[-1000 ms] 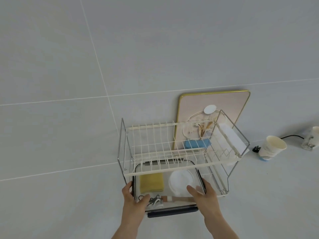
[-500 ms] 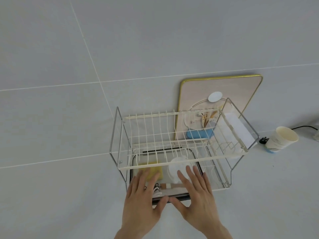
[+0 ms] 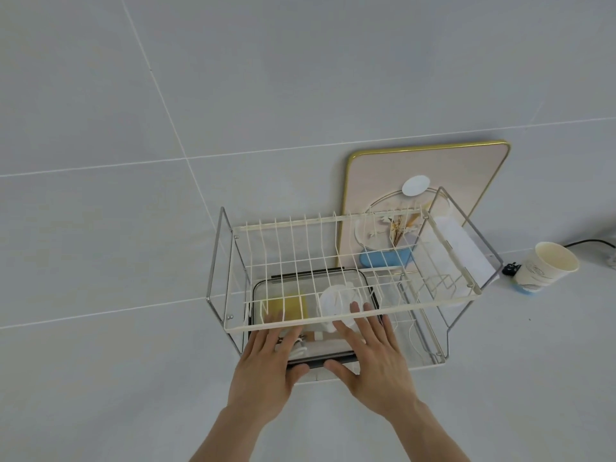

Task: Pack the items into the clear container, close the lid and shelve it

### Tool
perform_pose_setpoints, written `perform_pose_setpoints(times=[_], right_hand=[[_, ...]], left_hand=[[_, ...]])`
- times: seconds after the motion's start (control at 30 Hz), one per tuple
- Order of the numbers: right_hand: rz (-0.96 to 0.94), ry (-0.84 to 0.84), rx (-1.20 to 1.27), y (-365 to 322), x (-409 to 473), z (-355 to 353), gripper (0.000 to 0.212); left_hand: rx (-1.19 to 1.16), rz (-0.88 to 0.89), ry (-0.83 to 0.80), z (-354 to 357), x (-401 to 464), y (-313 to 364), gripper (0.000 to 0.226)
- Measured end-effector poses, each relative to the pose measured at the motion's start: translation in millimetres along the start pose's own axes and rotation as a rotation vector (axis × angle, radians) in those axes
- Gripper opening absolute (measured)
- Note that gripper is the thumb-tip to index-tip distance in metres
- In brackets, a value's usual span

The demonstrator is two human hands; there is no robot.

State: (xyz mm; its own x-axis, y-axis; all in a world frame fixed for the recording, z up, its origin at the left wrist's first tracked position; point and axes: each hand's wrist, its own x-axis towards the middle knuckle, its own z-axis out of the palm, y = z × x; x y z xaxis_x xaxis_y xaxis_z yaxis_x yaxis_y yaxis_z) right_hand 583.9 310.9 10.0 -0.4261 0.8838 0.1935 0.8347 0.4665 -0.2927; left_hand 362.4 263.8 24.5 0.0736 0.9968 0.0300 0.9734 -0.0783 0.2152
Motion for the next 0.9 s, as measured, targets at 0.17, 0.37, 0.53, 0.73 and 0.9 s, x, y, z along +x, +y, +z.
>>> perform_pose_setpoints(times=[0.17, 0.37, 0.53, 0.73, 0.9], right_hand=[[0.016, 0.0, -0.036, -2.5, 2.5, 2.4, 0.071], [0.074, -0.039, -0.115, -10.5, -0.6, 3.5, 0.072], [0.123, 0.002, -0.099, -31.3, -20.2, 2.2, 0.075], [0.115, 0.039, -0.089, -68.0, -40.3, 1.5, 0.078], [0.138, 0.035, -0.086, -126.7, -44.3, 0.3, 0.079]], left_hand=[[-0.003, -0.018, -0.027, -1.1, 5.7, 0.6, 0.067], [-0.005, 0.003, 0.018, -3.8, -2.6, 0.5, 0.065], [-0.067, 0.041, 0.033, -7.5, -37.7, -8.2, 0.064], [-0.059, 0.06, 0.034, -19.2, -79.7, -40.4, 0.057], [-0.043, 0.039, 0.103, -45.0, -107.8, -92.0, 0.063]])
